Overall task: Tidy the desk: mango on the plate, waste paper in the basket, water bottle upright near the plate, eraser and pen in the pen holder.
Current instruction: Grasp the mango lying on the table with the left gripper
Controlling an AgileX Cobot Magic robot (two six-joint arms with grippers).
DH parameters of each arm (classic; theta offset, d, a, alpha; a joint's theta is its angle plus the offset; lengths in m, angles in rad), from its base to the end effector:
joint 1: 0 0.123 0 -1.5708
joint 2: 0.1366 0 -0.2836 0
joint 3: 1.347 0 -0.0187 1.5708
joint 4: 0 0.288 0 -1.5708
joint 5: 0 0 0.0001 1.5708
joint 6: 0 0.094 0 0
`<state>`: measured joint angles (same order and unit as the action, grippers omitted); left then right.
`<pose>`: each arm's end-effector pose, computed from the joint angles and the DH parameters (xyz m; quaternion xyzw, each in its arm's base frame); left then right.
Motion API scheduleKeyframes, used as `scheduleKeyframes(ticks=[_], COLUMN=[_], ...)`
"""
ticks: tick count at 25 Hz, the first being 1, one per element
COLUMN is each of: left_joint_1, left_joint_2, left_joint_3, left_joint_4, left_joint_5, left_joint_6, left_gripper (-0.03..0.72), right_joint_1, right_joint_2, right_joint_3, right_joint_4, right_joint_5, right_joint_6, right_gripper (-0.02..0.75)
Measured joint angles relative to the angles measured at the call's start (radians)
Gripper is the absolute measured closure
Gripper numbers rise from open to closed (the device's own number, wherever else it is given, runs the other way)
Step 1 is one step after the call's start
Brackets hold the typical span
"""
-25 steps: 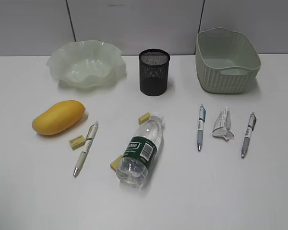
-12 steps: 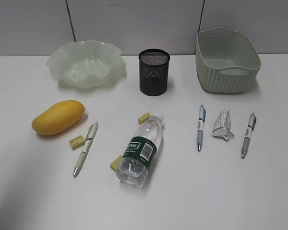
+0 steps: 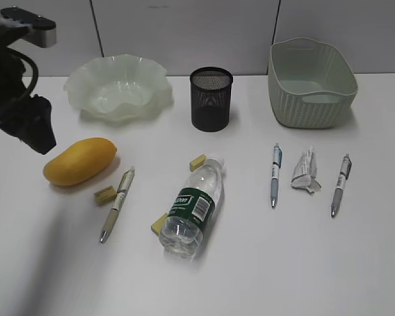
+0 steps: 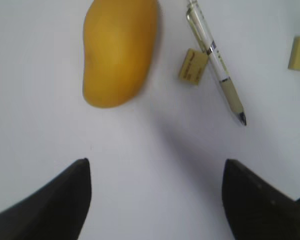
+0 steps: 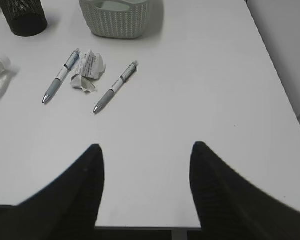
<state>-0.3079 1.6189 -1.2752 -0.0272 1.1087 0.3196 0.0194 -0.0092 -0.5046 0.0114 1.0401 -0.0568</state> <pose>0.3371 -0.1096 0.2548 0.3024 0.9475 -0.0121 0.1027 0.0307 0.0015 0.2973 -0.0324 0.8435 -0.0043 0.5361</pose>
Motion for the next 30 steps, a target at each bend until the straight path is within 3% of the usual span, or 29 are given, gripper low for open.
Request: scheduleKeyframes(ticks=[13, 30], left_joint_1=[-0.001, 0.03], left_joint_2=[0.305, 0.454], left_joint_3=[-0.182, -0.201], left_joint_4=[-0.033, -0.059], left_joint_5=[-0.13, -0.221], left_joint_6=[0.103, 0.16], left_gripper=[0.1, 0.102], right_joint_1=[0.0, 0.0], right_joint_2=[0.0, 0.0], right_joint_3=[0.0, 0.0], right_joint_4=[0.0, 0.0], right_joint_5=[0.0, 0.0], right_joint_6=[0.0, 0.0], right_gripper=[0.296, 0.296])
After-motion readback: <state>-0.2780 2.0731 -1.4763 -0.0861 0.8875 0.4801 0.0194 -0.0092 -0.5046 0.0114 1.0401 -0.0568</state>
